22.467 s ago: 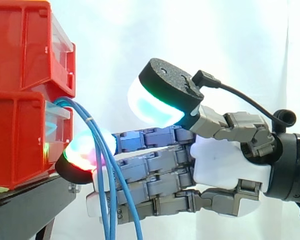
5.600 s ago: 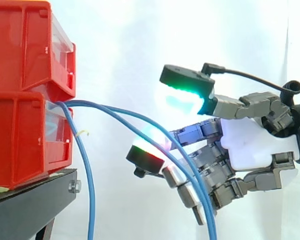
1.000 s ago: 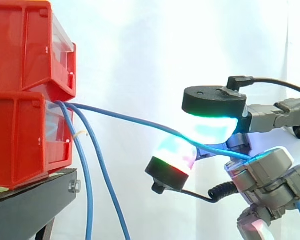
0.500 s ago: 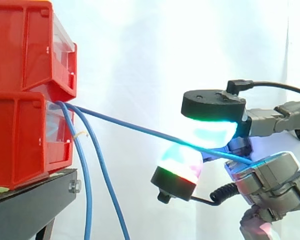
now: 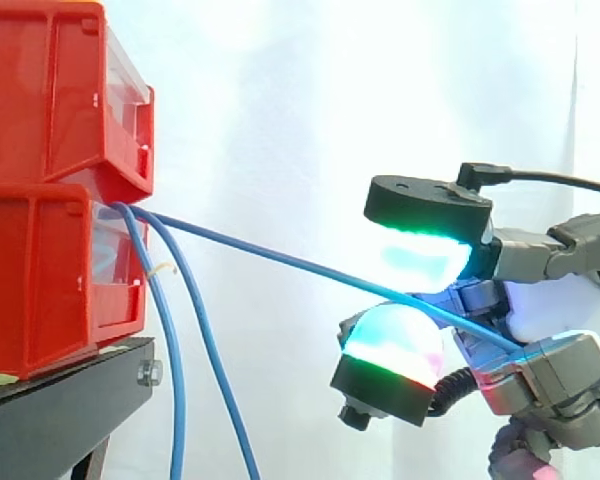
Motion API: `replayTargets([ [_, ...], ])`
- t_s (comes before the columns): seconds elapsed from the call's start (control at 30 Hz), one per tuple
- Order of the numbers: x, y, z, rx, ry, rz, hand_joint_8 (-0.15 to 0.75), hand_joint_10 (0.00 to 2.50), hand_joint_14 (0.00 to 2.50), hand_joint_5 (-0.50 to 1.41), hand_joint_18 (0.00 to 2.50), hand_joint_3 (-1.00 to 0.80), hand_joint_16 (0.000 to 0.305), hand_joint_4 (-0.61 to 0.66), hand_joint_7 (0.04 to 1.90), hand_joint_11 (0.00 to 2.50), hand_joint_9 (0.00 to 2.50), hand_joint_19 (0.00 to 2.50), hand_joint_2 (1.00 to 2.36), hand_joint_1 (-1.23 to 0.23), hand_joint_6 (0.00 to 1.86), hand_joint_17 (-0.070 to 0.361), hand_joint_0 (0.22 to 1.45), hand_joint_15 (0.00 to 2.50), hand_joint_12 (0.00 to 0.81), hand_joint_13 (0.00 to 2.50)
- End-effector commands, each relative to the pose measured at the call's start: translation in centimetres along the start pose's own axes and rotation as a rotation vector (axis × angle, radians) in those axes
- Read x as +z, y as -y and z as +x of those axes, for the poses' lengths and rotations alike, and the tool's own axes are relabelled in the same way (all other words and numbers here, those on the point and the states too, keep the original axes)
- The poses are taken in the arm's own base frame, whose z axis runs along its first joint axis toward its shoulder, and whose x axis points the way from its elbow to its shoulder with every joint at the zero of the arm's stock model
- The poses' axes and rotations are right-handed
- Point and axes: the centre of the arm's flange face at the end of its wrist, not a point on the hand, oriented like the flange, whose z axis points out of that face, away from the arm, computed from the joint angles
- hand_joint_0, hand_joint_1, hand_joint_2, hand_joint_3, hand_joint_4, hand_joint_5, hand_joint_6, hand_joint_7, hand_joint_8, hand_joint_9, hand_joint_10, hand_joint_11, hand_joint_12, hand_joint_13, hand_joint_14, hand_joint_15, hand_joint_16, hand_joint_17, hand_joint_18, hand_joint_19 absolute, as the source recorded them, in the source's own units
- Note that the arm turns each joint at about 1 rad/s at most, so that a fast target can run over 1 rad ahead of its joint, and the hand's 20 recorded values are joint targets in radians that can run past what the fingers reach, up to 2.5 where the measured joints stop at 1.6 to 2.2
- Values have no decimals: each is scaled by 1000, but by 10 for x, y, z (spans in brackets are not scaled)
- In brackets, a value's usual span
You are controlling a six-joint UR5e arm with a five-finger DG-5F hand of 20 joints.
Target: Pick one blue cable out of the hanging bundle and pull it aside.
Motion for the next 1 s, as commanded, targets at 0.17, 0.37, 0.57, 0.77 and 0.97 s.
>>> replayTargets([
  [0.17,-1,0,2,-12,0,3,285,23,4,-53,1162,-500,65,95,1270,1655,1611,753,1000,-432,857,145,451,1494,403,1836],
  [0.37,-1,0,2,-15,0,3,292,26,6,-55,1158,-500,65,106,1256,1649,1586,747,1000,-512,858,146,446,1464,402,1820],
  [0.57,-1,0,3,-14,0,3,278,25,7,-57,1133,-500,63,105,1263,1675,1571,760,1000,-526,859,141,460,1474,402,1791],
  [0.77,0,1,-3,12,9,4,337,24,9,-64,1175,-500,70,123,1200,1544,1536,730,1000,-433,846,158,401,1377,461,1773],
  [0.97,-1,3,-15,85,47,19,331,24,10,-67,1152,-500,69,136,1176,1511,1508,740,1000,-437,846,155,414,1367,452,1731],
])
